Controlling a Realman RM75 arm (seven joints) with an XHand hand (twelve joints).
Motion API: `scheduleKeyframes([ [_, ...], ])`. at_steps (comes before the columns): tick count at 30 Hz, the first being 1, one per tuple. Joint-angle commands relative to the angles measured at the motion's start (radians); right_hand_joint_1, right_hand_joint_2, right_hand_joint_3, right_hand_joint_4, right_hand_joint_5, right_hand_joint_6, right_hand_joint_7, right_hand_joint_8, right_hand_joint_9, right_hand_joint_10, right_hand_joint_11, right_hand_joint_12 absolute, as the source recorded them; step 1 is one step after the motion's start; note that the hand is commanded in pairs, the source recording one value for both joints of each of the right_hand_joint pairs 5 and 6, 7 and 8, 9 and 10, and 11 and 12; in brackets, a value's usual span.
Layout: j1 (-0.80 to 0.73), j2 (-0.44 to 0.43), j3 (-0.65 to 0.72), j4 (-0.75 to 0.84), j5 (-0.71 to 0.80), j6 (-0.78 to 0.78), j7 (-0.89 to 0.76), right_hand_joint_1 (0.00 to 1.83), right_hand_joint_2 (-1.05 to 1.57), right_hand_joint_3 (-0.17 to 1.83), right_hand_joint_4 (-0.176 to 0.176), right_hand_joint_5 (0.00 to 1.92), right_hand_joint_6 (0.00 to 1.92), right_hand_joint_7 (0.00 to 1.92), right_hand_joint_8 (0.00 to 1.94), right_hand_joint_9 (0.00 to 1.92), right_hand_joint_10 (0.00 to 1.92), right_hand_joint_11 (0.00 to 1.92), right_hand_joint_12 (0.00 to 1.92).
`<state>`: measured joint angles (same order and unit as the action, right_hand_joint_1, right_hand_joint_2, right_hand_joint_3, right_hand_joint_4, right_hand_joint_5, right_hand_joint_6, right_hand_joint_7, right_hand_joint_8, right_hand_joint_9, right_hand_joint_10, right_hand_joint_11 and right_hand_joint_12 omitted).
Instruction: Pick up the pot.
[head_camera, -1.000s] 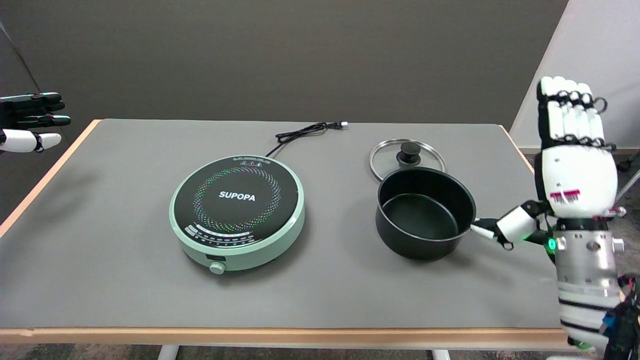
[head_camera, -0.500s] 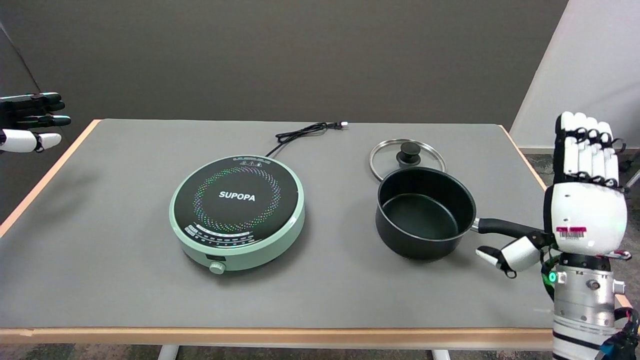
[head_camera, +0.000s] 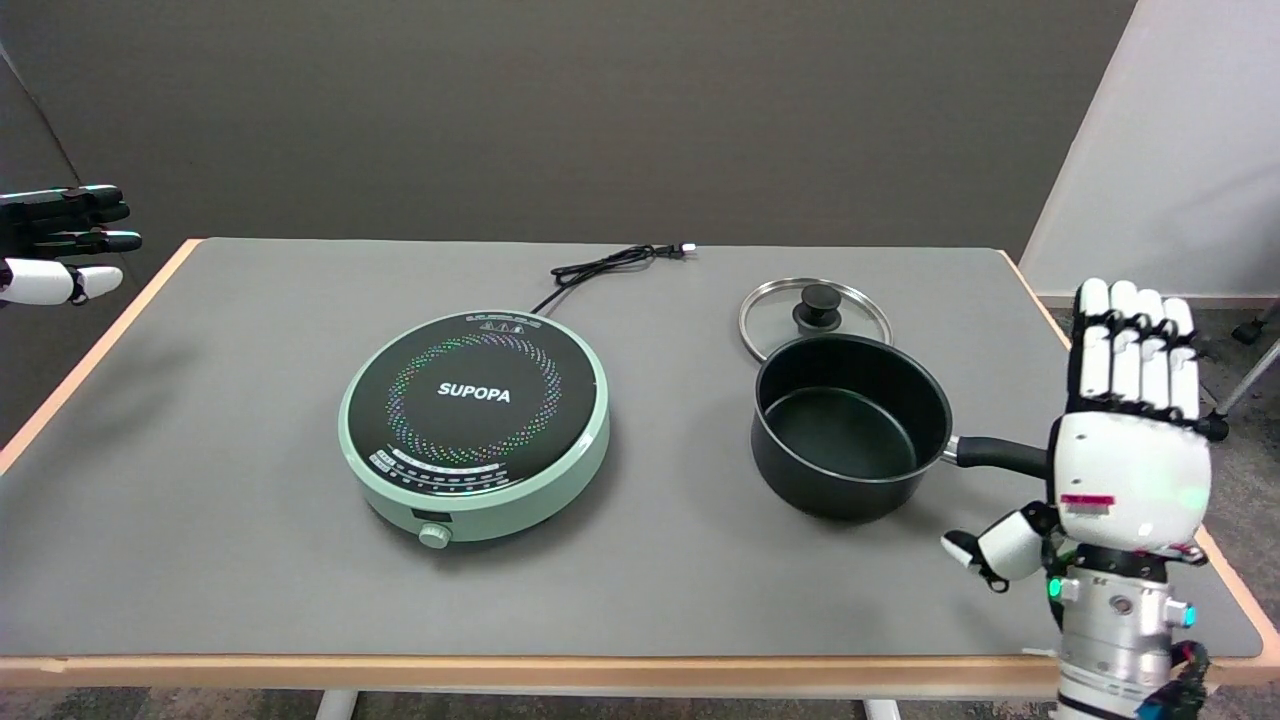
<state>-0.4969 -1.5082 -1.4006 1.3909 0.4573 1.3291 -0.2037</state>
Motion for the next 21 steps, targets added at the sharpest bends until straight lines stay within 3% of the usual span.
scheduleKeyframes([
  [1, 0.09, -0.014, -0.102, -0.278, -0.005, 0.223, -0.215, 1.23, -0.81, 1.09, -0.037, 0.02, 0.02, 0.02, 0.02, 0.02, 0.02, 0.02, 0.02],
  [13, 0.068, 0.01, -0.061, -0.22, 0.009, 0.151, -0.233, 1.23, -0.82, 1.09, -0.032, 0.02, 0.02, 0.02, 0.02, 0.02, 0.02, 0.02, 0.02],
  [21, 0.11, 0.038, -0.04, -0.184, 0.055, -0.06, -0.233, 1.23, -0.83, 1.1, -0.024, 0.02, 0.02, 0.02, 0.02, 0.02, 0.02, 0.02, 0.02],
])
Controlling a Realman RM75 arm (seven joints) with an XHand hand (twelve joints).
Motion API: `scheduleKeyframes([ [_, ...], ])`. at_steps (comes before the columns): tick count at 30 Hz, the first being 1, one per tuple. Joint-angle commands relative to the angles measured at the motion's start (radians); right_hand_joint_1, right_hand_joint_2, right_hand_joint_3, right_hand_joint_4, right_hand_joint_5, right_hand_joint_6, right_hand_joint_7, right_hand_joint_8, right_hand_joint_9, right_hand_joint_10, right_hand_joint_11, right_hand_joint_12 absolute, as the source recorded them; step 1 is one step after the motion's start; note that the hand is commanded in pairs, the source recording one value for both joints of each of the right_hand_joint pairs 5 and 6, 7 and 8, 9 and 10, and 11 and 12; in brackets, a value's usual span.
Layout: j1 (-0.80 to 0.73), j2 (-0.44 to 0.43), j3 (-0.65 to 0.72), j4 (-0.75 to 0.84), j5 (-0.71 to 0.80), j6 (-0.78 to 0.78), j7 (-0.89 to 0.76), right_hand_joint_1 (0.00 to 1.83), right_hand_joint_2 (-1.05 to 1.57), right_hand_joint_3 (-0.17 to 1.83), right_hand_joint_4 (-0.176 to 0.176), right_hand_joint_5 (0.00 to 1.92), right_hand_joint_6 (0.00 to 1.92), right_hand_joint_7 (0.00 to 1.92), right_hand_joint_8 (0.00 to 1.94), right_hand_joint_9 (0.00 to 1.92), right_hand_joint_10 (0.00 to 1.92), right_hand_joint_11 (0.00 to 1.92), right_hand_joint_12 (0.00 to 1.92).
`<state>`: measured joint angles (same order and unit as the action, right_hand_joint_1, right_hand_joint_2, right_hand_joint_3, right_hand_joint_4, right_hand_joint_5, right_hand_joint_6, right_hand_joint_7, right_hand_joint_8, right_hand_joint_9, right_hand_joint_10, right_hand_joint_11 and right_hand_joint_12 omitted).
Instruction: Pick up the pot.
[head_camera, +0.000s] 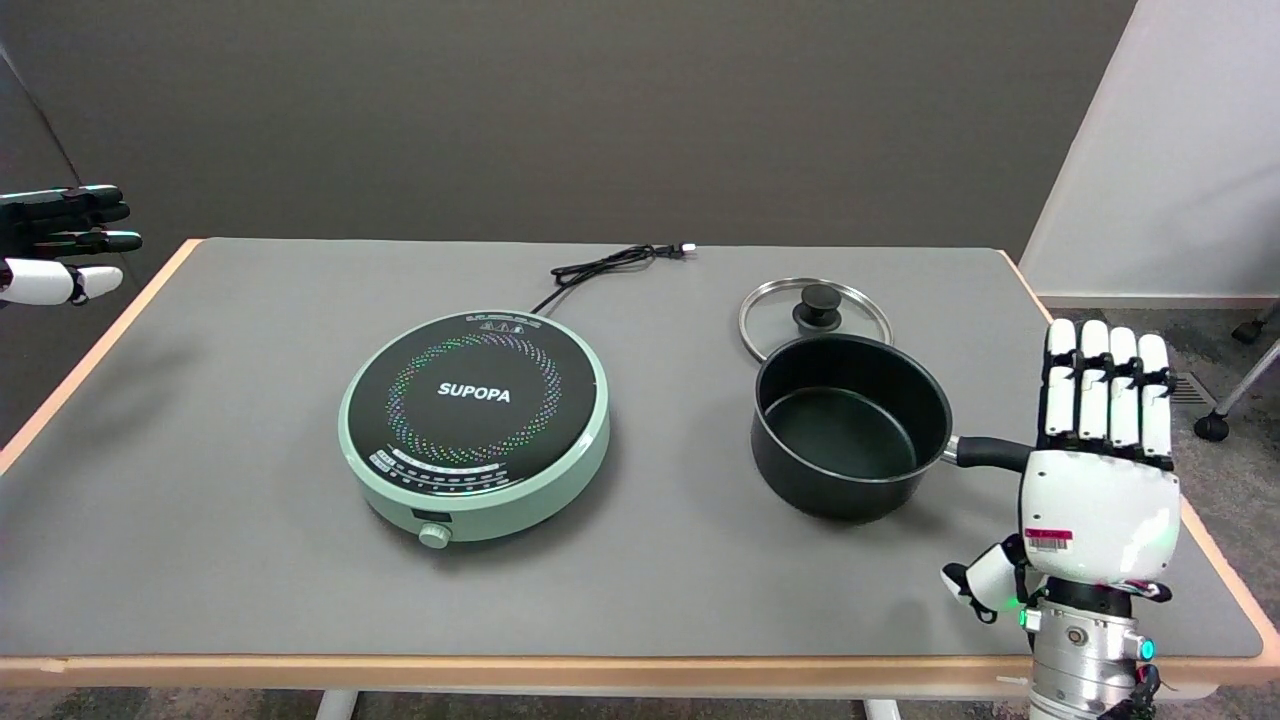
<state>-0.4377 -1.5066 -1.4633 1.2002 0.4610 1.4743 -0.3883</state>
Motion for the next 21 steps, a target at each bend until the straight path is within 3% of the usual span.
scheduleKeyframes([
  [1, 0.057, 0.041, 0.023, 0.014, 0.061, -0.23, -0.049, 1.23, -0.83, 1.1, -0.023, 0.02, 0.02, 0.02, 0.02, 0.02, 0.02, 0.02, 0.02],
  [10, 0.052, 0.05, 0.114, 0.157, 0.076, -0.515, -0.066, 1.22, -0.83, 1.1, -0.018, 0.02, 0.02, 0.02, 0.02, 0.02, 0.02, 0.02, 0.02],
  [21, 0.022, 0.028, 0.182, 0.303, 0.076, -0.637, -0.132, 1.23, -0.82, 1.1, -0.027, 0.02, 0.02, 0.02, 0.02, 0.02, 0.02, 0.02, 0.02],
])
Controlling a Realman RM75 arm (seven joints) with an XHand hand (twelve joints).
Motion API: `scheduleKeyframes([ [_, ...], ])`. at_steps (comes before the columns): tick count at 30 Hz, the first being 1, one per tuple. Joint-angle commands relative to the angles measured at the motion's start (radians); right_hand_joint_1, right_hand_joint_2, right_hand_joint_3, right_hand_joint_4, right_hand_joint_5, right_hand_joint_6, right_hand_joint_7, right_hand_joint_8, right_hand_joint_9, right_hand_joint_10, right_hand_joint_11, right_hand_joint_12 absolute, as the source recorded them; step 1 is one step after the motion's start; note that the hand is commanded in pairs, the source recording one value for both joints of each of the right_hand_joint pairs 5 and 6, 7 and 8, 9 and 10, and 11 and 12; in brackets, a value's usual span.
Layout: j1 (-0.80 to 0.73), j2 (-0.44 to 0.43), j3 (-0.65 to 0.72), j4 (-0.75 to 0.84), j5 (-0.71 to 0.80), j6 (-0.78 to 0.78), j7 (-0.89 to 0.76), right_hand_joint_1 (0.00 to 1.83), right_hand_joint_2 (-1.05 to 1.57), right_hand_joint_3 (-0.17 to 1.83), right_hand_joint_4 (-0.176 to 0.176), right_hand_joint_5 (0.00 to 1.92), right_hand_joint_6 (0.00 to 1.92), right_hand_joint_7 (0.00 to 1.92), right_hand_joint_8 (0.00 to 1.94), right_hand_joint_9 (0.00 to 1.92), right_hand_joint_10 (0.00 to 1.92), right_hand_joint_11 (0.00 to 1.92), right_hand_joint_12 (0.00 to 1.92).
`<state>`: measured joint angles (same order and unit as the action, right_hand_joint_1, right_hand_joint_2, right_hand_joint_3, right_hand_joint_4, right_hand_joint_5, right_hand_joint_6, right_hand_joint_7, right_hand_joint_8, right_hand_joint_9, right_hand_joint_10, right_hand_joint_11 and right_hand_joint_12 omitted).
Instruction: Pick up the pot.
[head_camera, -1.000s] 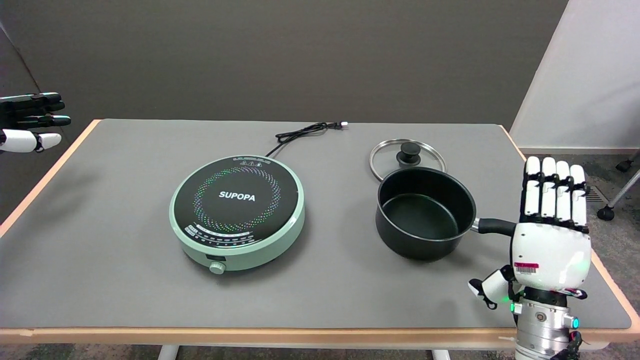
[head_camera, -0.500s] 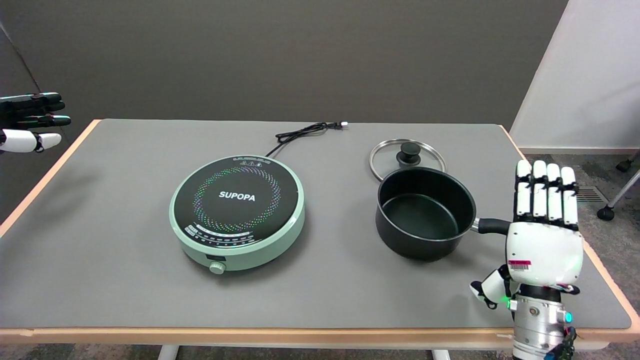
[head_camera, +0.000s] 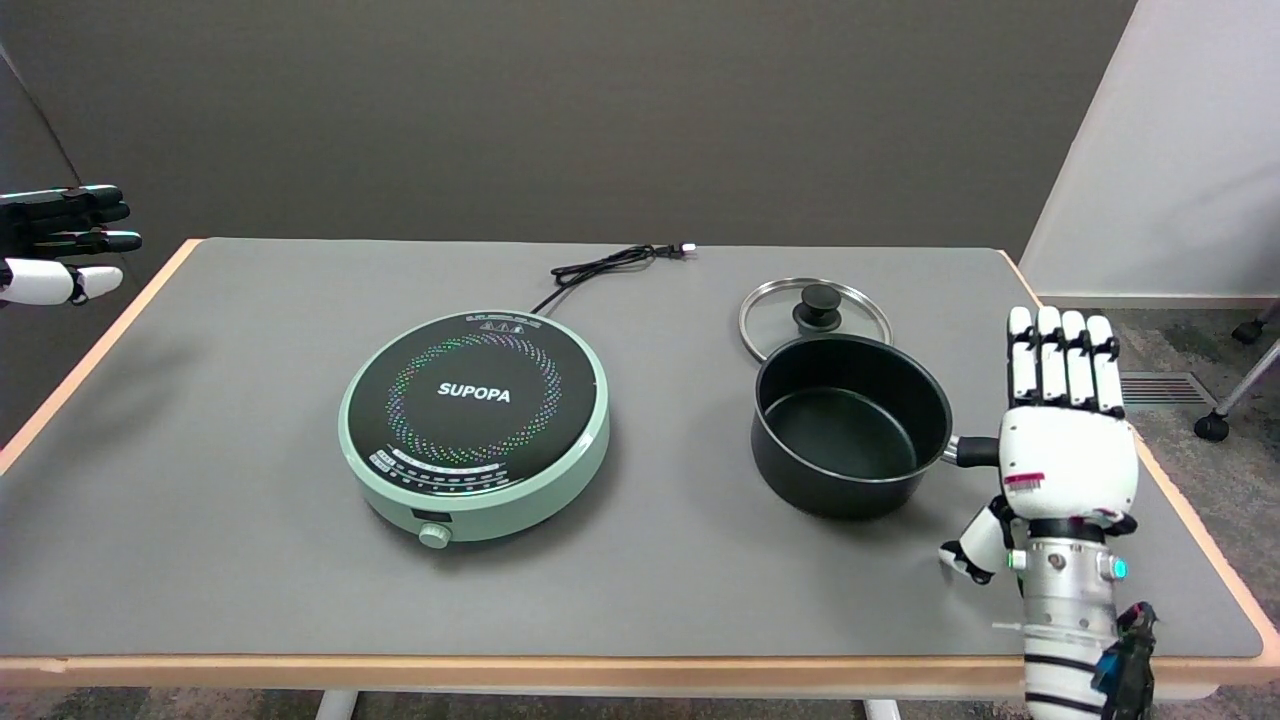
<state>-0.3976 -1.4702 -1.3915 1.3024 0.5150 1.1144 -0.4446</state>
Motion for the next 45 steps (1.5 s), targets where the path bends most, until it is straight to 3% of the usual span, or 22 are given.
scheduleKeyframes([
  [1, -0.025, -0.013, 0.112, 0.212, 0.022, -0.279, -0.082, 1.23, -0.82, 1.11, -0.03, 0.02, 0.02, 0.02, 0.02, 0.02, 0.02, 0.02, 0.02],
  [11, -0.098, -0.077, 0.103, 0.267, 0.068, -0.279, -0.128, 1.23, -0.82, 1.15, -0.041, 0.02, 0.02, 0.02, 0.02, 0.02, 0.02, 0.02, 0.02],
  [37, -0.034, -0.021, 0.147, 0.279, 0.19, -0.466, -0.128, 1.22, -0.8, 1.18, -0.04, 0.01, 0.01, 0.01, 0.01, 0.01, 0.01, 0.01, 0.01],
  [45, -0.014, -0.018, 0.162, 0.275, 0.19, -0.516, -0.128, 1.21, -0.71, 1.12, -0.007, 0.01, 0.01, 0.01, 0.01, 0.01, 0.01, 0.01, 0.01],
])
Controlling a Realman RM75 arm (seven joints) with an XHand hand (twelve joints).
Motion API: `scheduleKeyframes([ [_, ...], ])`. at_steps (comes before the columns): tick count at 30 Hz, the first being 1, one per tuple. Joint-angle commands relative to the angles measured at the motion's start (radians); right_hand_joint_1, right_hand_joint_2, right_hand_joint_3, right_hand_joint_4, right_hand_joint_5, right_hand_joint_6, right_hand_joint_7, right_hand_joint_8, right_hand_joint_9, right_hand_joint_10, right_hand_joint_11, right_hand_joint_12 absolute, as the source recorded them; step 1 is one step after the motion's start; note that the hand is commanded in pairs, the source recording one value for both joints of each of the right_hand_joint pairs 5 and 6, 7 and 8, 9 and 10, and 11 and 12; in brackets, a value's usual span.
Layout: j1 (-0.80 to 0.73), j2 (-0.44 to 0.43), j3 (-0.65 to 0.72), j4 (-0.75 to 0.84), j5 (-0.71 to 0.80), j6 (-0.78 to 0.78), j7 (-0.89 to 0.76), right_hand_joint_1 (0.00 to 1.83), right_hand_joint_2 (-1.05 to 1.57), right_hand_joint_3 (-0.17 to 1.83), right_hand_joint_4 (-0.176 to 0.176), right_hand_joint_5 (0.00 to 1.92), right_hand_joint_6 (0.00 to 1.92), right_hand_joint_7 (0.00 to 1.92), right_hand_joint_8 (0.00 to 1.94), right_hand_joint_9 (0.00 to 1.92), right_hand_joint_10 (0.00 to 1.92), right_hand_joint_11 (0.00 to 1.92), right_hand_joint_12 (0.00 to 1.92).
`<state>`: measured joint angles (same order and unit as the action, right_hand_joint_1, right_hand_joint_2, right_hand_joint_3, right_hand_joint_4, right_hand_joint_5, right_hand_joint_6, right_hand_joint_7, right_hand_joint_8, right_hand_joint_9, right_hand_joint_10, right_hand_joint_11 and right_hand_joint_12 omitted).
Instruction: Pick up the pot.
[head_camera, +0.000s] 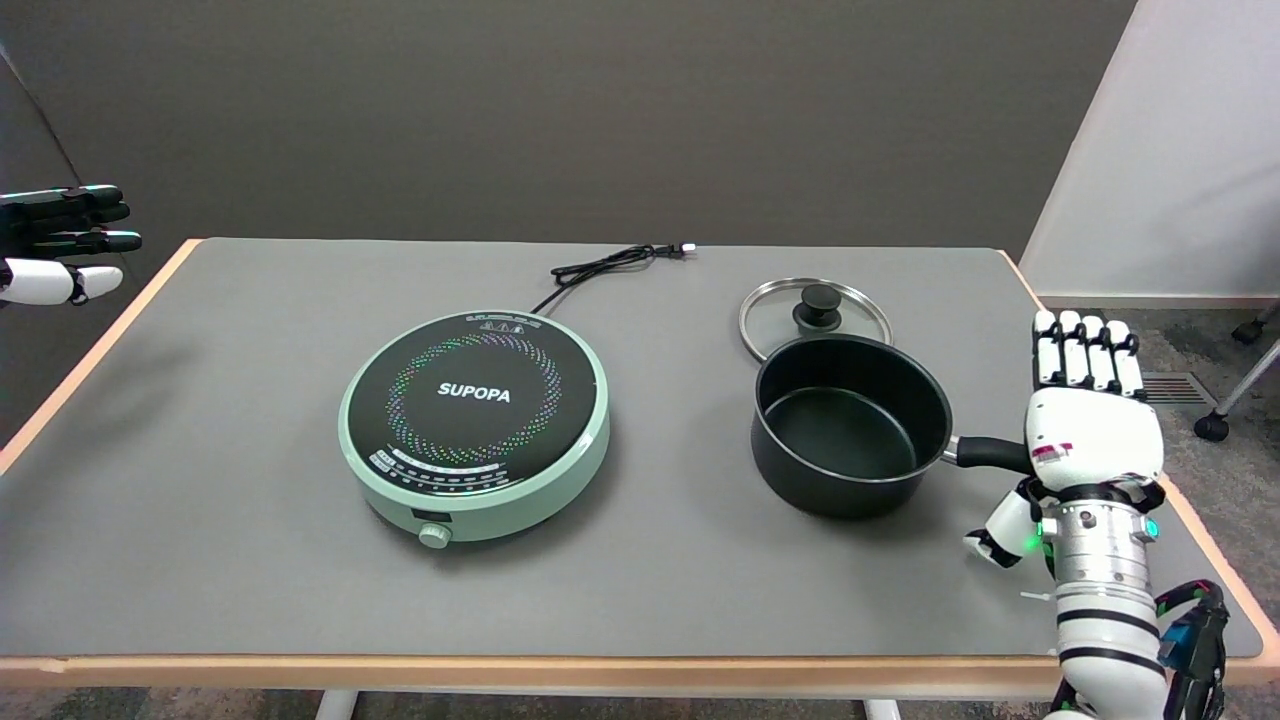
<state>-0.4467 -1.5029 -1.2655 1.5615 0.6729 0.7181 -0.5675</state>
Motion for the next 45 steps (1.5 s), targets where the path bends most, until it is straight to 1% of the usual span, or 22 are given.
scheduleKeyframes([
  [1, 0.039, 0.014, 0.036, 0.014, 0.032, -0.12, -0.005, 1.21, -0.71, 1.11, -0.004, 0.01, 0.01, 0.01, 0.01, 0.01, 0.01, 0.01, 0.01],
  [4, 0.046, 0.014, 0.036, 0.01, 0.032, -0.134, -0.005, 1.2, -0.7, 1.08, 0.016, 0.01, 0.01, 0.01, 0.01, 0.01, 0.01, 0.01, 0.01],
  [7, 0.046, 0.014, 0.038, 0.008, 0.032, -0.144, -0.005, 1.2, -0.67, 1.01, 0.026, 0.01, 0.01, 0.01, 0.01, 0.01, 0.01, 0.01, 0.01],
  [9, 0.046, 0.014, 0.038, 0.007, 0.032, -0.144, -0.005, 1.2, -0.62, 0.88, 0.044, 0.01, 0.01, 0.01, 0.01, 0.01, 0.01, 0.01, 0.01],
  [11, 0.046, 0.014, 0.038, 0.005, 0.033, -0.145, -0.005, 1.2, -0.55, 0.67, 0.063, 0.02, 0.02, 0.02, 0.02, 0.02, 0.02, 0.02, 0.02],
  [12, 0.046, 0.013, 0.038, 0.005, 0.036, -0.145, -0.005, 1.19, -0.51, 0.58, 0.124, 0.02, 0.02, 0.02, 0.02, 0.02, 0.02, 0.02, 0.02],
  [13, 0.047, 0.013, 0.038, 0.005, 0.043, -0.145, -0.005, 1.19, -0.48, 0.52, 0.176, 0.02, 0.02, 0.02, 0.02, 0.02, 0.02, 0.02, 0.02],
  [15, 0.049, 0.013, 0.038, 0.005, 0.046, -0.145, -0.005, 1.19, -0.45, 0.47, 0.175, 0.02, 0.02, 0.02, 0.02, 0.02, 0.02, 0.02, 0.02],
  [17, 0.049, 0.014, 0.038, 0.005, 0.046, -0.145, -0.005, 1.2, -0.45, 0.5, 0.176, 0.03, 0.03, 0.03, 0.03, 0.03, 0.03, 0.03, 0.03],
  [19, 0.05, 0.014, 0.038, 0.005, 0.046, -0.144, -0.005, 1.19, -0.51, 0.73, 0.176, 0.04, 0.04, 0.04, 0.04, 0.04, 0.04, 0.04, 0.04],
  [20, 0.05, 0.014, 0.038, 0.005, 0.046, -0.144, -0.005, 1.19, -0.51, 0.73, 0.176, 0.04, 0.04, 0.04, 0.04, 0.04, 0.04, 0.04, 0.04],
  [21, 0.05, 0.014, 0.039, 0.005, 0.046, -0.142, -0.005, 1.18, -0.57, 0.97, 0.176, 0.05, 0.05, 0.05, 0.05, 0.05, 0.05, 0.05, 0.05],
  [22, 0.05, 0.014, 0.04, 0.005, 0.046, -0.141, -0.005, 1.18, -0.6, 1.15, 0.176, 0.06, 0.06, 0.06, 0.06, 0.06, 0.06, 0.06, 0.06],
  [24, 0.05, 0.014, 0.043, 0.005, 0.045, -0.14, -0.005, 1.21, -0.61, 1.29, 0.173, 0.08, 0.08, 0.08, 0.08, 0.08, 0.08, 0.08, 0.08],
  [25, 0.05, 0.014, 0.043, 0.005, 0.044, -0.14, -0.005, 1.21, -0.61, 1.31, 0.175, 0.1, 0.1, 0.1, 0.1, 0.1, 0.1, 0.1, 0.1],
  [27, 0.05, 0.014, 0.044, 0.006, 0.041, -0.141, -0.005, 1.2, -0.66, 1.34, 0.176, 0.22, 0.22, 0.22, 0.22, 0.22, 0.22, 0.22, 0.22],
  [29, 0.05, 0.014, 0.044, 0.008, 0.039, -0.144, -0.005, 1.21, -0.69, 1.34, 0.176, 0.39, 0.39, 0.39, 0.39, 0.39, 0.39, 0.39, 0.39],
  [31, 0.05, 0.014, 0.044, 0.009, 0.037, -0.144, -0.005, 1.24, -0.65, 1.25, 0.175, 0.51, 0.51, 0.51, 0.51, 0.51, 0.51, 0.51, 0.51],
  [34, 0.05, 0.014, 0.044, 0.01, 0.037, -0.144, -0.005, 1.23, -0.62, 1.18, 0.17, 0.65, 0.65, 0.65, 0.65, 0.65, 0.65, 0.65, 0.65],
  [35, 0.05, 0.014, 0.044, 0.01, 0.037, -0.144, -0.005, 1.21, -0.61, 1.16, 0.176, 0.67, 0.67, 0.67, 0.67, 0.67, 0.67, 0.67, 0.67],
  [45, 0.053, 0.016, 0.04, 0.002, 0.044, -0.145, -0.005, 1.23, -0.57, 1.11, 0.176, 0.75, 0.75, 0.75, 0.75, 0.75, 0.75, 0.75, 0.75],
])
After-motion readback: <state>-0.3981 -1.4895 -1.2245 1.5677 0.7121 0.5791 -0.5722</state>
